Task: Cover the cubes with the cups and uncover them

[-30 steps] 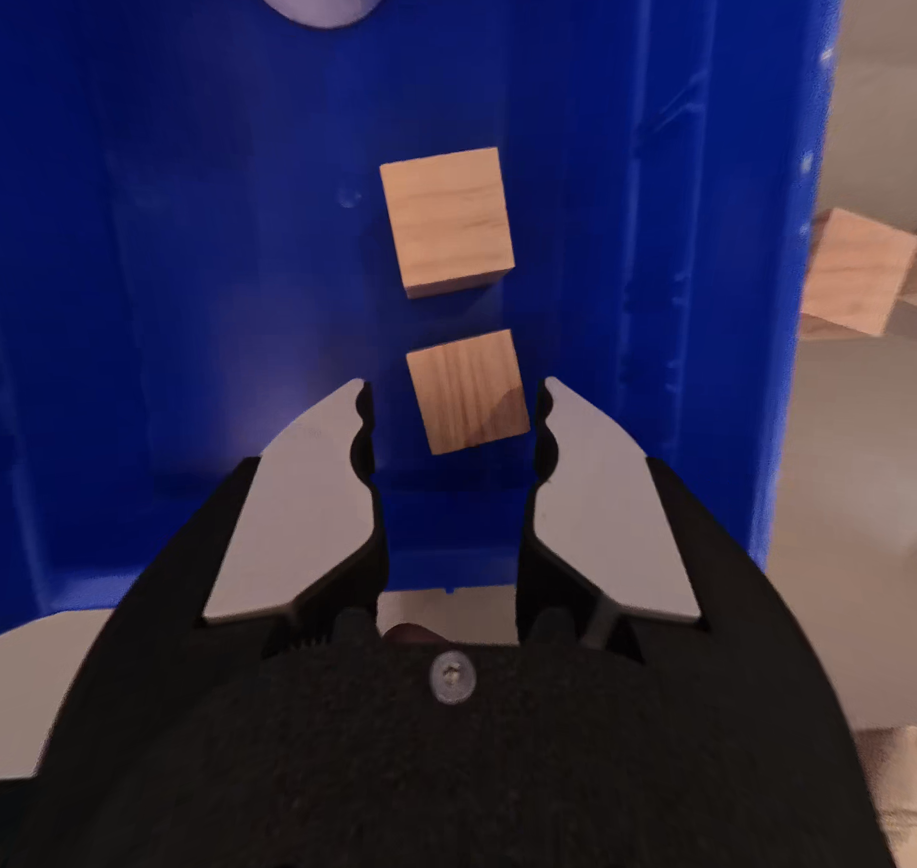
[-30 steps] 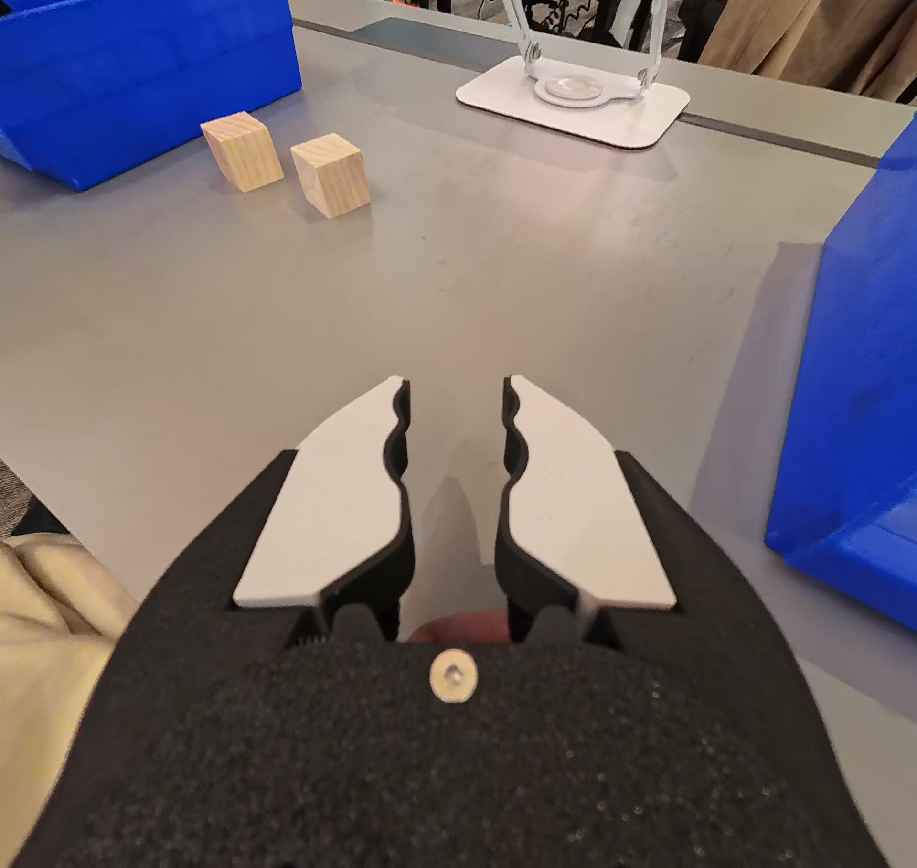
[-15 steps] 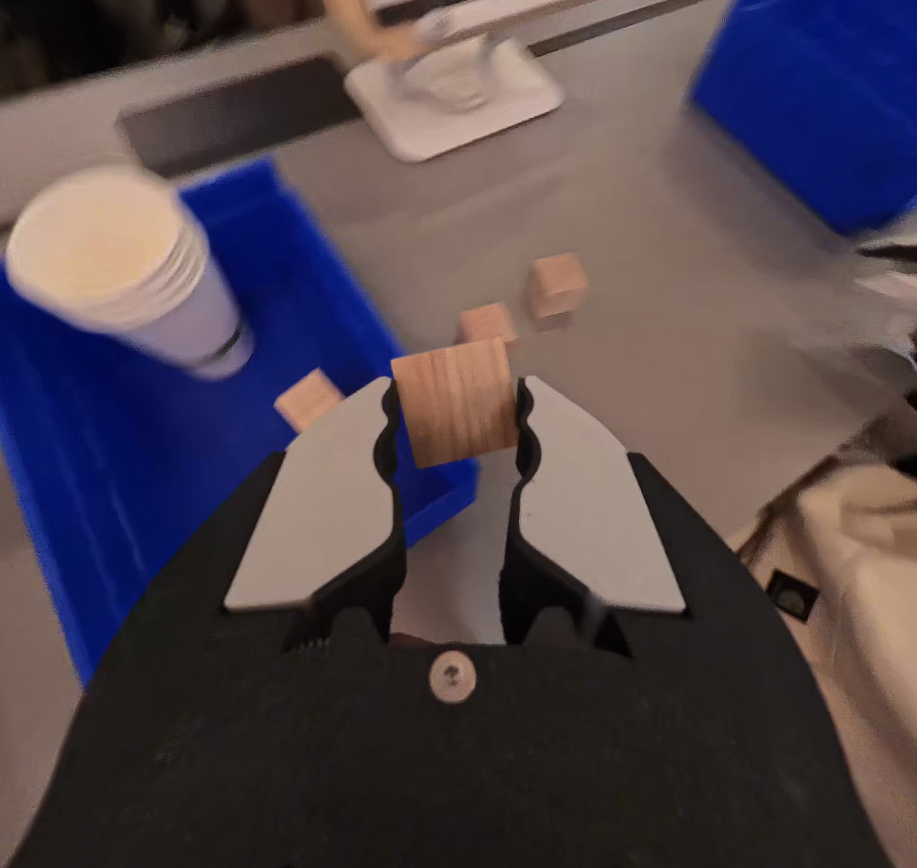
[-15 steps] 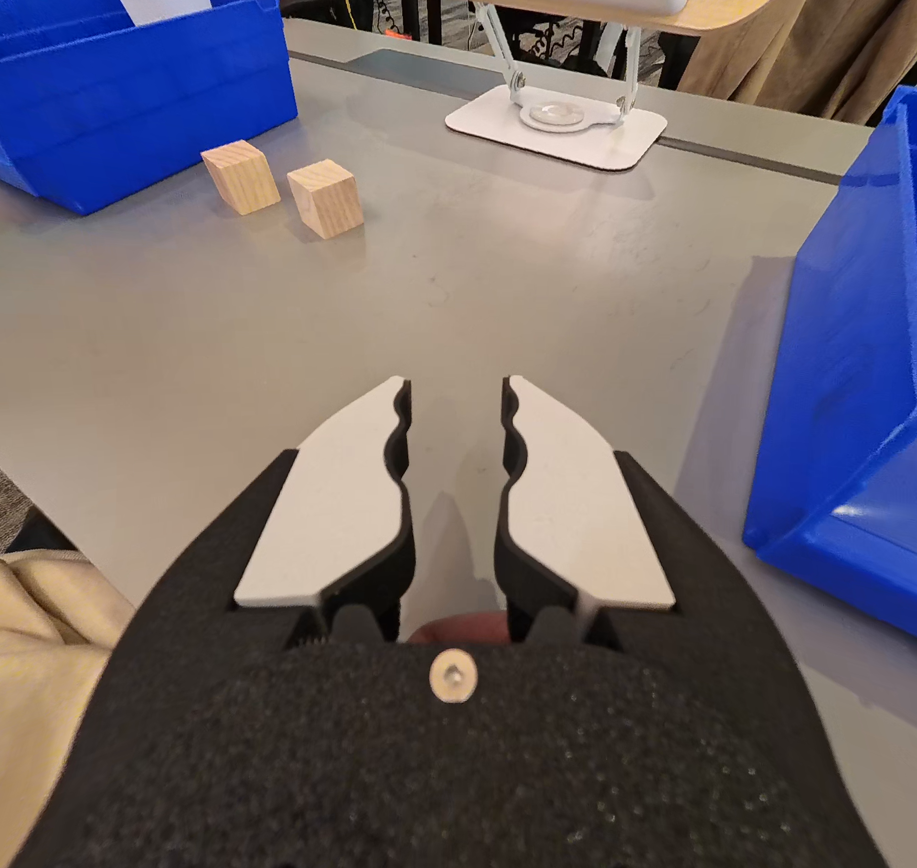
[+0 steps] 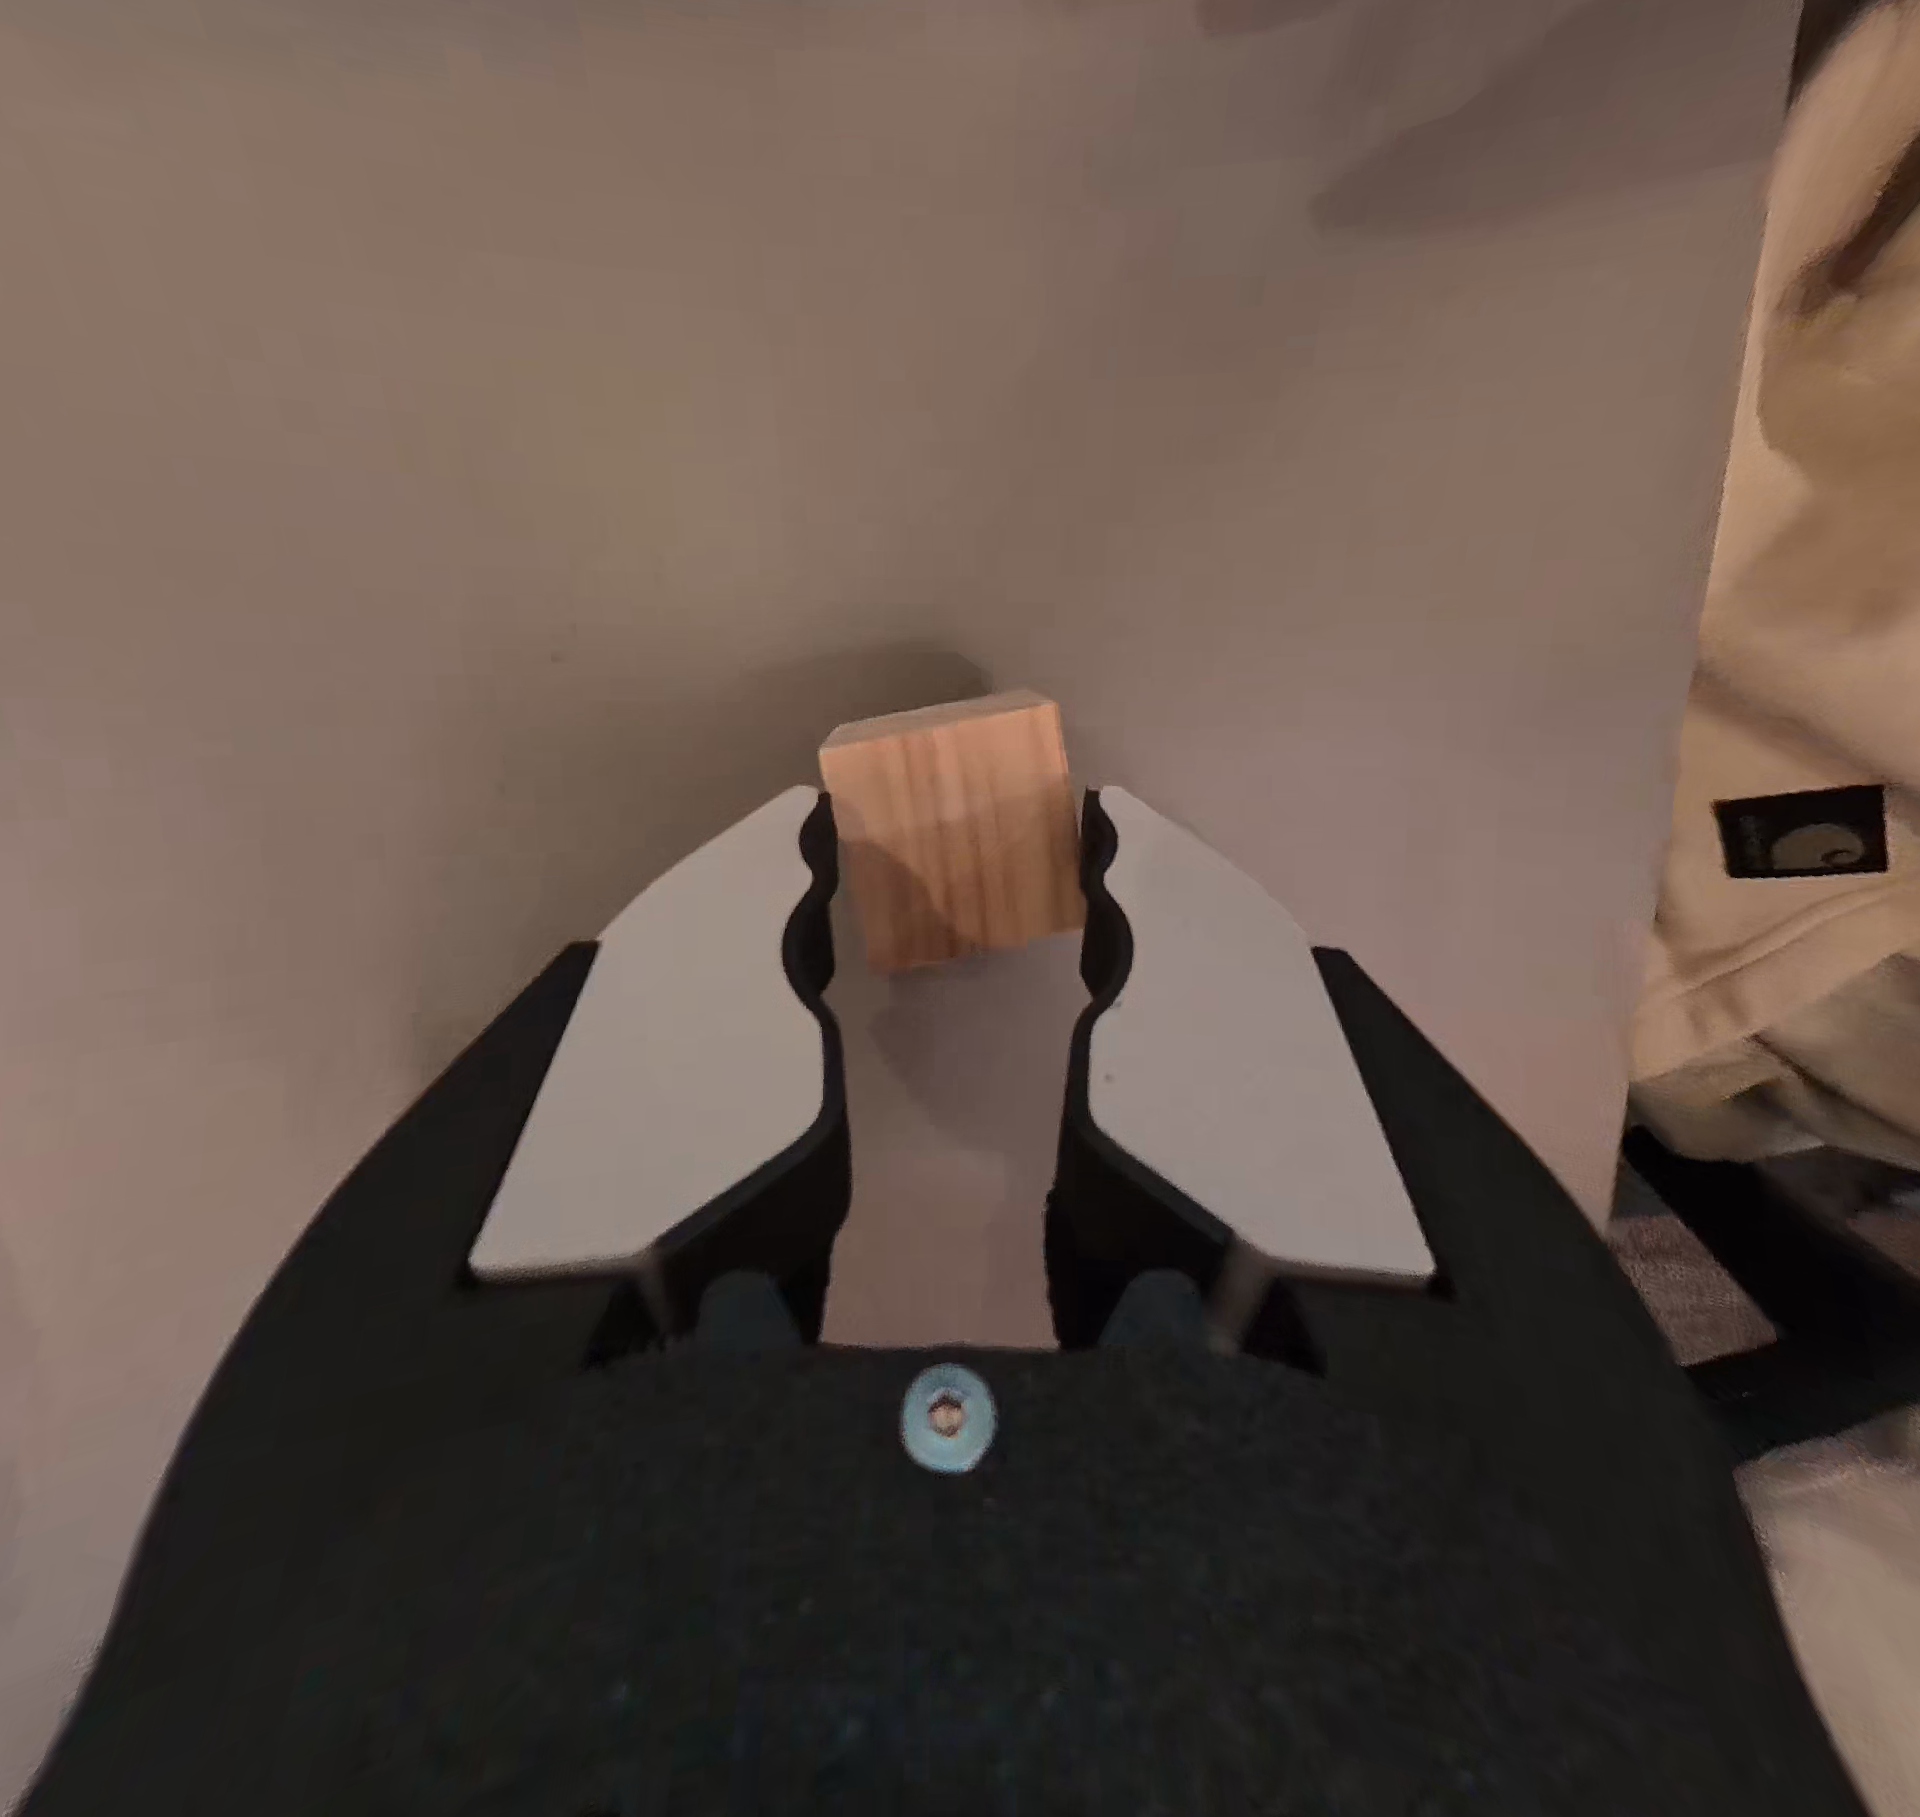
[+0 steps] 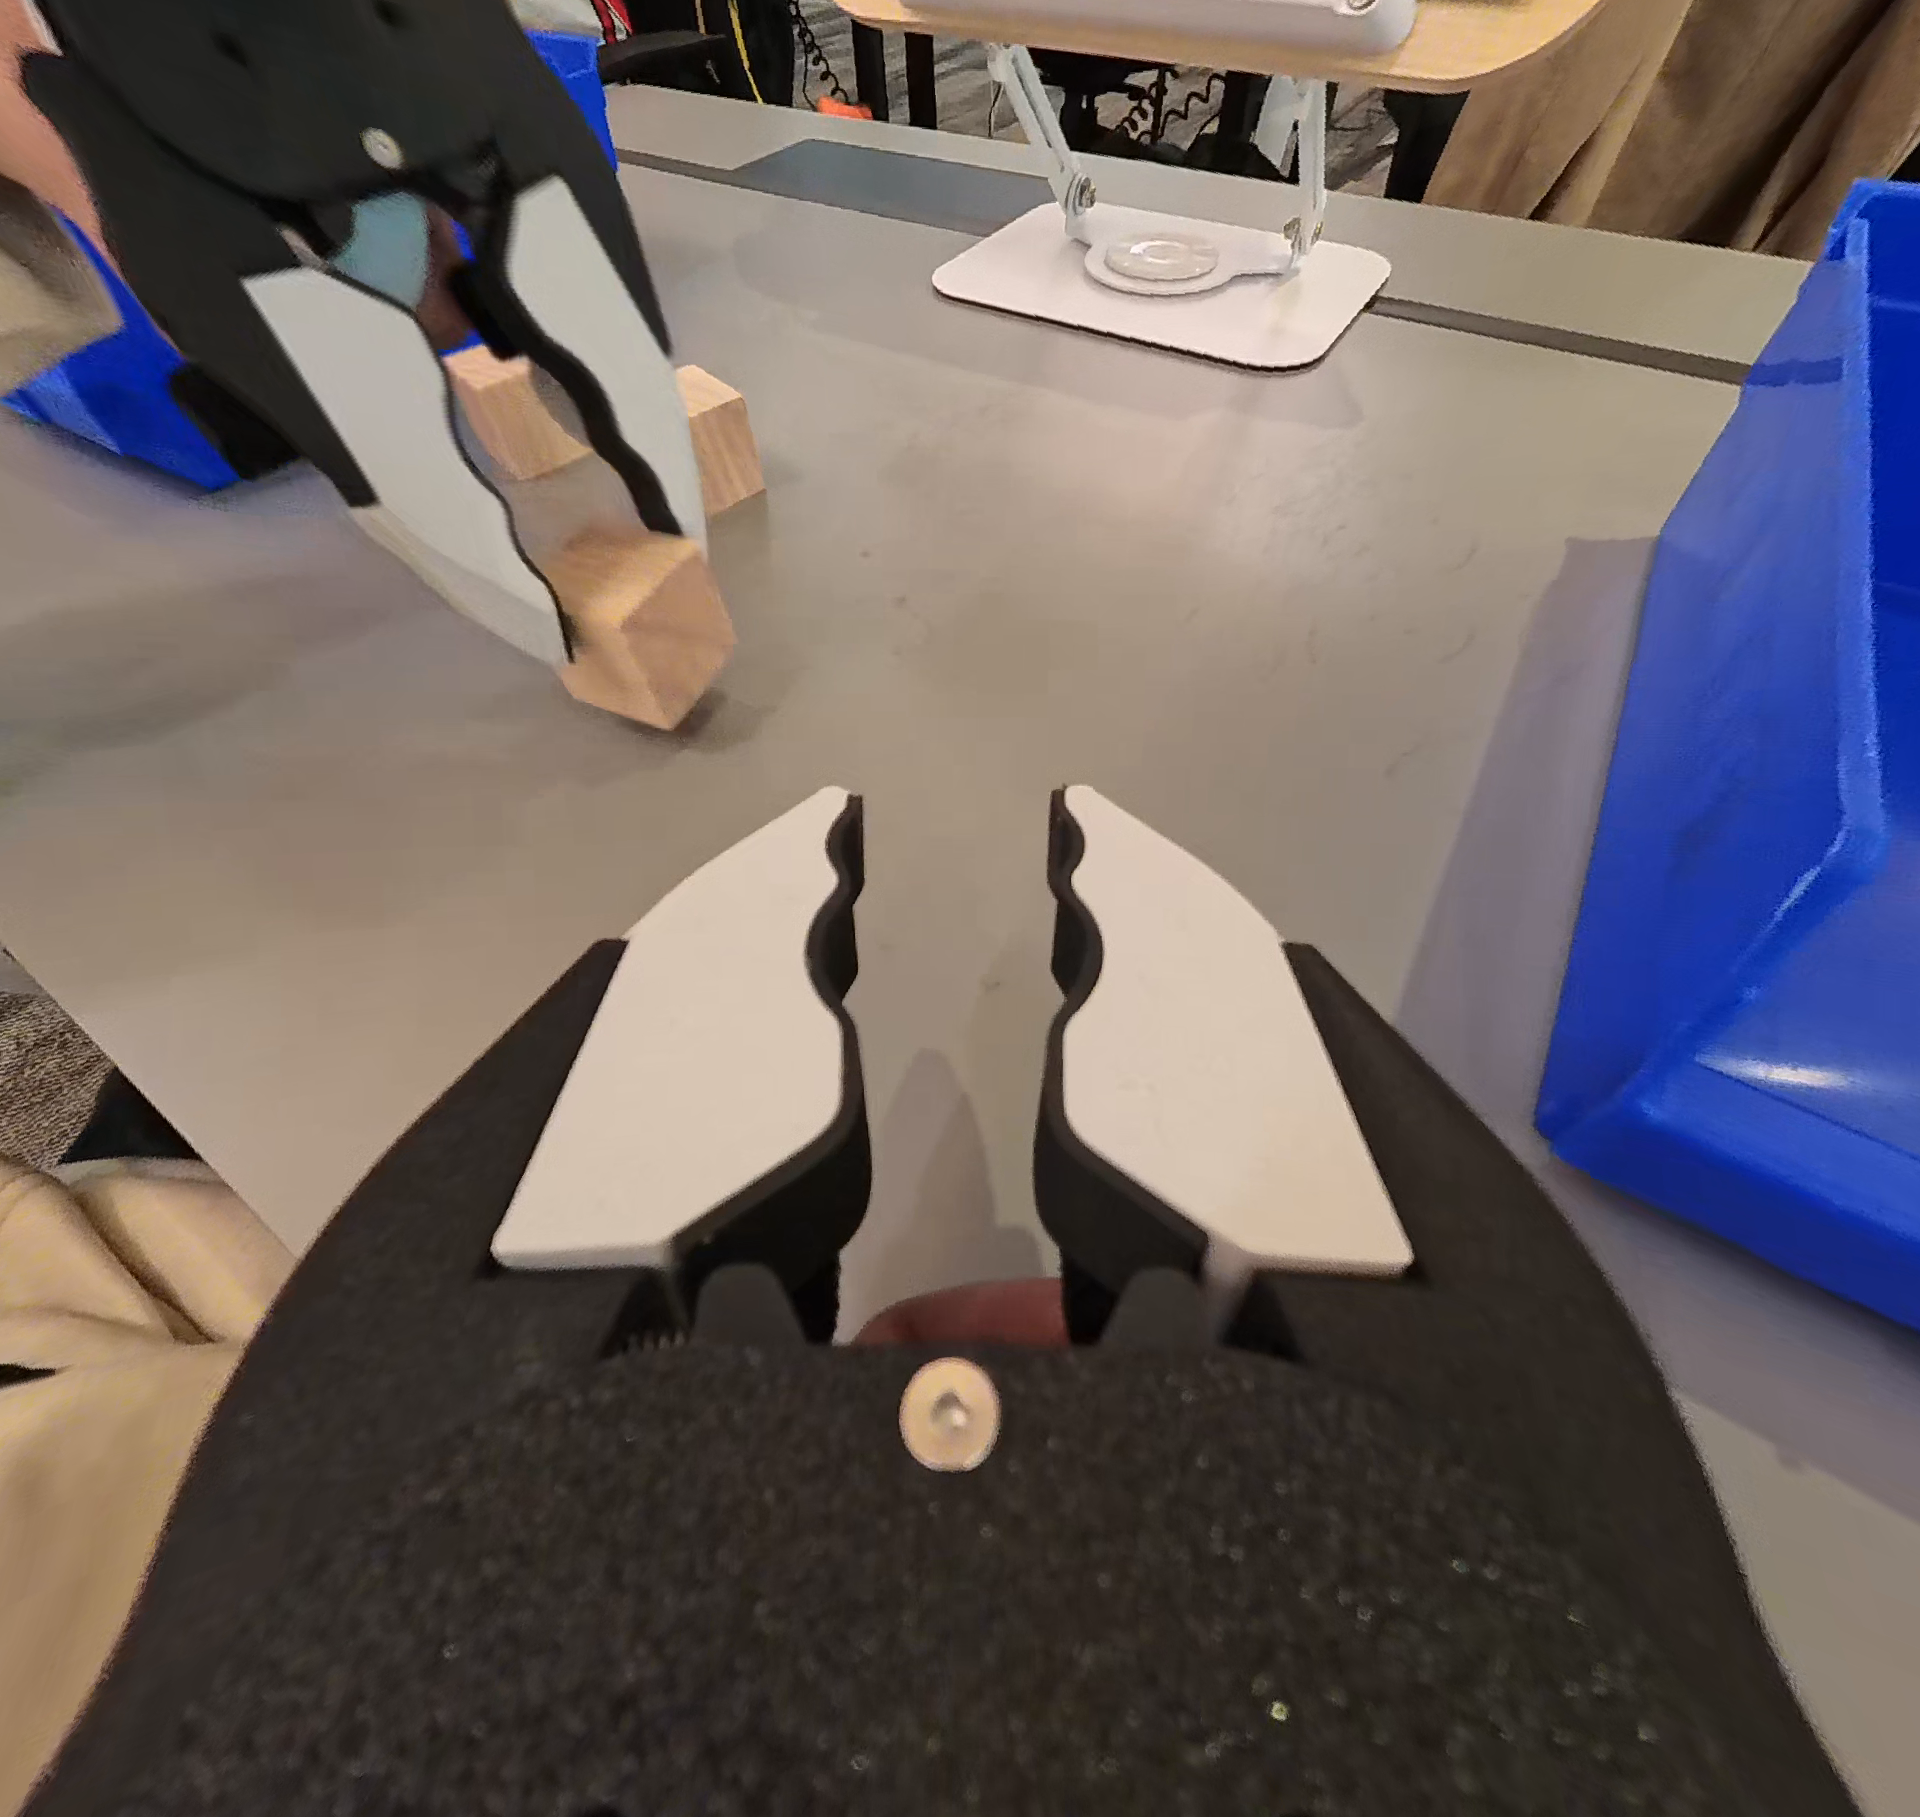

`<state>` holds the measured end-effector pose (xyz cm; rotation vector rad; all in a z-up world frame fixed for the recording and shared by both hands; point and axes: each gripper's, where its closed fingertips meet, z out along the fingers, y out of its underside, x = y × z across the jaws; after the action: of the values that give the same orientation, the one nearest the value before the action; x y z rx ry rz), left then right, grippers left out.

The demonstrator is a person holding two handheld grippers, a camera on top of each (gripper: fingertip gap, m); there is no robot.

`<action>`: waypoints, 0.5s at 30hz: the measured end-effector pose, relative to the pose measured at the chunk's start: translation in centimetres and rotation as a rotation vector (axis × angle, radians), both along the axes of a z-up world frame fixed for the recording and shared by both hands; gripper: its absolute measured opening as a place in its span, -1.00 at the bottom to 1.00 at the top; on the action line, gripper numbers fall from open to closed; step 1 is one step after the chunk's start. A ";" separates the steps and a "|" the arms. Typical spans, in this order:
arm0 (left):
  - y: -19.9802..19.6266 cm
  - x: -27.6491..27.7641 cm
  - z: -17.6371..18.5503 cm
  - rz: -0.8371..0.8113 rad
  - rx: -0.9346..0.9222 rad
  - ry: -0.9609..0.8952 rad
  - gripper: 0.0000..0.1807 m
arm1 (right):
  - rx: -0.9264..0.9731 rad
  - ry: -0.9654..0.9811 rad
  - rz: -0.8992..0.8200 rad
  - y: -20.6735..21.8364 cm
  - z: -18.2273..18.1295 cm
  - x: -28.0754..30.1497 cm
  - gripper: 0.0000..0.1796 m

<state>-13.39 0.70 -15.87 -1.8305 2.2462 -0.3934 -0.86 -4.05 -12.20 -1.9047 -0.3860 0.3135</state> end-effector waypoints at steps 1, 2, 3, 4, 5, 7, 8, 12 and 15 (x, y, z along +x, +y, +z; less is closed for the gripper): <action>0.0 0.2 -0.4 -0.014 -0.008 0.015 -0.50 | -0.002 0.000 0.003 0.0 0.0 0.0 -0.63; 0.1 0.3 -0.9 -0.023 -0.012 0.032 -0.50 | -0.001 -0.001 0.004 0.0 0.0 -0.1 -0.63; 0.1 0.2 -1.2 -0.033 -0.012 0.051 -0.47 | -0.001 -0.001 0.005 0.0 0.0 -0.1 -0.63; 0.0 0.0 -1.6 -0.041 -0.021 0.068 -0.44 | -0.002 -0.001 0.007 0.0 0.0 -0.1 -0.63; -0.1 0.1 -1.5 -0.039 -0.036 0.064 -0.41 | -0.003 -0.001 0.009 0.0 0.0 -0.1 -0.63; 0.0 0.2 -1.1 -0.013 -0.040 0.046 -0.35 | -0.007 -0.002 0.010 0.0 -0.1 -0.2 -0.63; 0.2 -0.1 -0.7 0.008 -0.028 0.046 -0.32 | -0.008 -0.002 0.012 0.0 -0.1 -0.2 -0.63; -1.4 -2.2 3.2 0.088 0.035 -0.109 -0.16 | -0.007 -0.018 0.056 -0.2 -0.4 -0.9 -0.59; -2.5 -4.1 6.2 0.273 0.176 -0.400 -0.23 | 0.037 -0.062 0.154 -0.9 0.3 -2.7 -0.55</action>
<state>-17.53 -1.84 -9.70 -1.7511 1.6873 -0.4485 -3.51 -4.93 -11.87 -1.8554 -0.5782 0.3478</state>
